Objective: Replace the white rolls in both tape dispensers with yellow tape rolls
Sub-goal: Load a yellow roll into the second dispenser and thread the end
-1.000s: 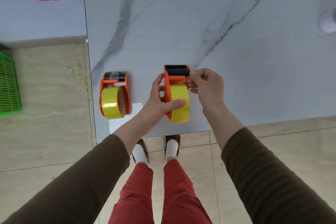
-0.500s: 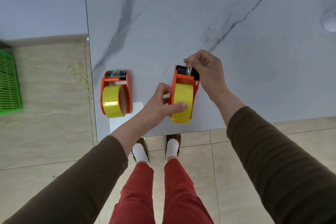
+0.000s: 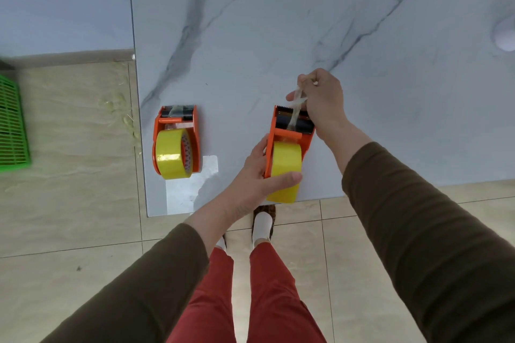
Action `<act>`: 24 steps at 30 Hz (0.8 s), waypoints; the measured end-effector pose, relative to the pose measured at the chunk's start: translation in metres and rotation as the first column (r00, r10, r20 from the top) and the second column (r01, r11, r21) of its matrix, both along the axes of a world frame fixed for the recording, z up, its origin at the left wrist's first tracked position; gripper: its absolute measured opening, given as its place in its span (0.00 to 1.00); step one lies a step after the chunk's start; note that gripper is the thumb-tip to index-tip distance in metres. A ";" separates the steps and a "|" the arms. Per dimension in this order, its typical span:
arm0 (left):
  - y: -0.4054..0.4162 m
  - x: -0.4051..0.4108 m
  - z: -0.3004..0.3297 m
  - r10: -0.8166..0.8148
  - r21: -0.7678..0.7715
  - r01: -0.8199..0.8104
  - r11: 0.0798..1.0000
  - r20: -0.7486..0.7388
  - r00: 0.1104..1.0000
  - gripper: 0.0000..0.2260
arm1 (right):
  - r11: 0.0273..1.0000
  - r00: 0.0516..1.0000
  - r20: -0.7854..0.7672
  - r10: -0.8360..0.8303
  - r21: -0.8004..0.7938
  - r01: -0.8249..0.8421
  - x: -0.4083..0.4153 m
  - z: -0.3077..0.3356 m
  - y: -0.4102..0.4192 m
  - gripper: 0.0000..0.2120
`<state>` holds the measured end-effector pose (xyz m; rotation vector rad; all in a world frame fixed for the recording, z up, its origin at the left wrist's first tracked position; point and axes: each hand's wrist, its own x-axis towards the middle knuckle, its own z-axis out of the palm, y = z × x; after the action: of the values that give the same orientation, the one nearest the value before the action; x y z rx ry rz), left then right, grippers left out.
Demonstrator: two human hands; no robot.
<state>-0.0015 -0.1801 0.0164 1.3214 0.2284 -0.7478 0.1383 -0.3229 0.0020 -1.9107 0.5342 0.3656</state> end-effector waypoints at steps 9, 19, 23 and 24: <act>0.005 0.000 0.007 -0.093 0.063 0.090 0.994 0.054 0.994 0.26 | 0.949 0.918 -0.394 -0.048 0.269 0.165 0.016 0.006 -0.001 0.05; 0.020 0.003 -0.013 -0.086 0.205 0.084 0.975 0.001 0.996 0.24 | 0.924 0.918 -0.214 0.334 0.269 -0.273 0.033 0.032 -0.010 0.10; 0.026 0.008 -0.013 -0.046 0.184 0.049 0.982 -0.016 0.999 0.24 | 0.482 0.521 -0.202 0.829 -0.213 -0.850 0.035 0.026 -0.005 0.19; 0.027 0.009 -0.013 -0.041 0.185 0.044 0.982 -0.018 0.999 0.25 | 0.358 0.431 -0.231 0.872 -0.298 -0.885 0.036 0.023 -0.005 0.18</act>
<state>0.0075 -0.1531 0.0031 1.5017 0.2875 -0.7864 0.1739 -0.3278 0.0254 -2.4570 -0.5722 1.0643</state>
